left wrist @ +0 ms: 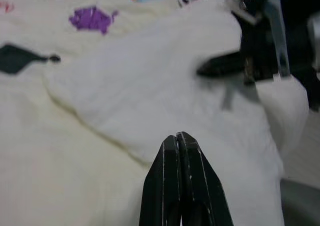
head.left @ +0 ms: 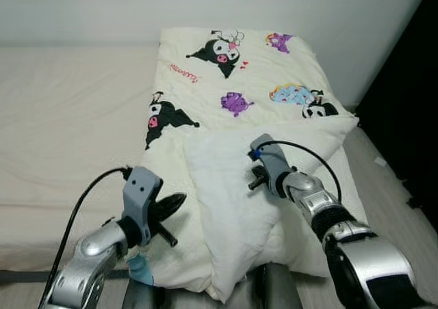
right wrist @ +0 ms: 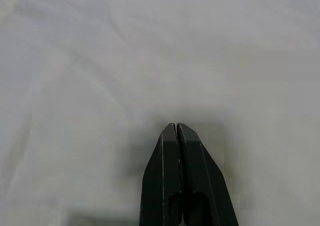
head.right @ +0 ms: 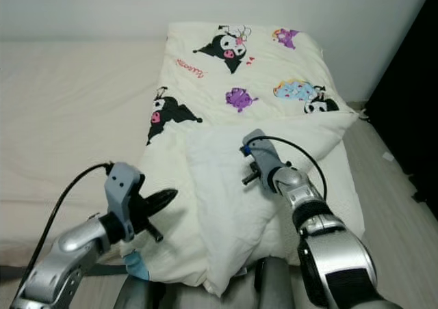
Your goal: Clean up the room
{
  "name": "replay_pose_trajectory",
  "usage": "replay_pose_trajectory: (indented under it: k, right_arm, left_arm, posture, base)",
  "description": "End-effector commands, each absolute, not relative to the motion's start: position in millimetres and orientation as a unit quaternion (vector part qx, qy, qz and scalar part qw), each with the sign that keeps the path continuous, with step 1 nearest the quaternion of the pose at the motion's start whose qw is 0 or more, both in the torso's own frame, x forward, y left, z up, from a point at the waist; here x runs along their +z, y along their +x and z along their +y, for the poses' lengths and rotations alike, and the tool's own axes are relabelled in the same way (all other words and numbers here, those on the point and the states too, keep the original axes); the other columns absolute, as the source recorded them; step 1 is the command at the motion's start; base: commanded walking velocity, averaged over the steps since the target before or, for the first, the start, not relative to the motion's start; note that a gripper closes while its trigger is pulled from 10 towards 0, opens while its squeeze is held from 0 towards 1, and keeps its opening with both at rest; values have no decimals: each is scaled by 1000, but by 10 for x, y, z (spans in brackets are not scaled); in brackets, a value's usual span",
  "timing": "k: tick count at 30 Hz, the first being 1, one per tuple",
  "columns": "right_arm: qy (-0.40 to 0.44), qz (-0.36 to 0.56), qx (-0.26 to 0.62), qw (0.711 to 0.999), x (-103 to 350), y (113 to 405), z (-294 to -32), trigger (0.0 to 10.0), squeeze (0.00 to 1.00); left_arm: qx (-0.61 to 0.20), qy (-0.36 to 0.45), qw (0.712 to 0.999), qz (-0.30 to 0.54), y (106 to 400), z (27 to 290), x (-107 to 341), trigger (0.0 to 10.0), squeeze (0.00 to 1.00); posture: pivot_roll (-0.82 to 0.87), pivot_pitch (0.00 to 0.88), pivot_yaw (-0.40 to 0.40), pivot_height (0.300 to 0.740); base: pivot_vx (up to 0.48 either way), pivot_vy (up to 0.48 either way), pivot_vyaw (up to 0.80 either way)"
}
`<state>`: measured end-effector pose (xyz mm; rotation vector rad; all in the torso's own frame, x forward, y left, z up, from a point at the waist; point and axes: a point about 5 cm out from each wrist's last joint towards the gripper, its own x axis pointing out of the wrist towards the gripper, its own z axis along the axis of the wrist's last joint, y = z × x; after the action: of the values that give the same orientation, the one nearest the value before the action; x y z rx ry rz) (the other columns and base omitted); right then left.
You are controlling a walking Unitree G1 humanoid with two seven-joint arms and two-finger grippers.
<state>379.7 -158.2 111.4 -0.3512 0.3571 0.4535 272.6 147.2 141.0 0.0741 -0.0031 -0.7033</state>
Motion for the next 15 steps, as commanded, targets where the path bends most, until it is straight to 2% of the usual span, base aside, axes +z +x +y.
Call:
replay_pose_trajectory:
  k: [1, 6, 7, 8, 9, 10, 14, 15]
  right_arm:
    - [-140, 156, 227, 951, 1125, 3775, -1579, 0, 0]
    - [-157, 150, 228, 949, 1071, 3716, -1580, 0, 0]
    - [-169, 145, 220, 950, 1064, 3716, -1595, 1333, 0]
    - [-169, 145, 220, 950, 1064, 3716, -1595, 1333, 0]
    - [-171, 133, 206, 954, 1088, 3738, -1607, 10000, 914]
    - [-154, 121, 198, 960, 1124, 3766, -1595, 10000, 1000]
    - [-140, 114, 188, 965, 1159, 3801, -1568, 10000, 1000]
    - [-142, 121, 189, 964, 1156, 3810, -1539, 10000, 1000]
  left_arm:
    - [-336, 25, 942, 4, 2745, 1481, 1354, 10000, 0]
    - [-333, 30, 943, 3, 2773, 1480, 1338, 10000, 0]
    - [-331, 31, 943, 2, 2780, 1477, 1337, 10000, 0]
    - [-331, 31, 943, 2, 2780, 1477, 1337, 10000, 0]
    - [-329, 33, 944, 1, 2784, 1474, 1342, 10000, 0]
    - [-329, 34, 944, -1, 2784, 1468, 1350, 10000, 0]
    - [-331, 32, 943, -5, 2771, 1456, 1366, 10000, 0]
    - [-335, 30, 942, -6, 2740, 1445, 1380, 10000, 0]
  posture:
    - [0, 109, -29, 570]
    - [-8, 105, -24, 570]
    - [-10, 109, -22, 570]
    - [-10, 109, -22, 570]
    - [-5, 126, -25, 570]
    - [5, 143, -28, 570]
    - [13, 154, -30, 570]
    - [32, 179, -33, 570]
  base:
    - [0, 0, 0]
    - [0, 0, 0]
    - [0, 0, 0]
    - [0, 0, 0]
    - [0, 0, 0]
    - [0, 0, 0]
    - [0, 0, 0]
    - [0, 0, 0]
